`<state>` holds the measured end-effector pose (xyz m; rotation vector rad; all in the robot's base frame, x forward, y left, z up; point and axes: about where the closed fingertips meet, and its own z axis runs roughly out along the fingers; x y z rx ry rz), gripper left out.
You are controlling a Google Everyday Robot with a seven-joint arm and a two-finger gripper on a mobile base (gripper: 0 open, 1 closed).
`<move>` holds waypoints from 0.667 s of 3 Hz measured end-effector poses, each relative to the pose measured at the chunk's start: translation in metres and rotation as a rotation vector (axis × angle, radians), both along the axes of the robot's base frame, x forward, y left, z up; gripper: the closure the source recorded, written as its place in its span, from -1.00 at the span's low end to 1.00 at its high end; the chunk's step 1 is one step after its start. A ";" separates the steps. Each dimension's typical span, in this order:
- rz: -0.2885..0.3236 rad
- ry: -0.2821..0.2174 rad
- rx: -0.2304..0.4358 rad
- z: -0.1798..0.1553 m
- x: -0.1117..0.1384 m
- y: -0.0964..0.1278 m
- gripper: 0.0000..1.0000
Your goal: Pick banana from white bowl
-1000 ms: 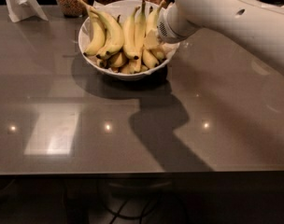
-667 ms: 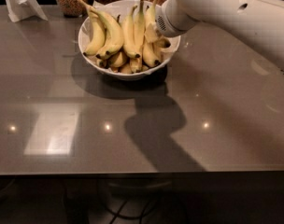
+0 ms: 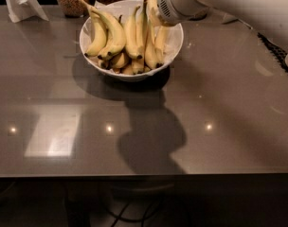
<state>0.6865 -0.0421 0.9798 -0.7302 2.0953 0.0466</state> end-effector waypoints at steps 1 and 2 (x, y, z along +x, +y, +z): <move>0.017 -0.031 -0.007 0.017 -0.020 -0.004 1.00; 0.074 -0.057 0.000 0.025 -0.046 -0.005 1.00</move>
Offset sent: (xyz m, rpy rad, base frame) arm -0.0829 -0.0039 0.0280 0.0038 -0.0818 0.1867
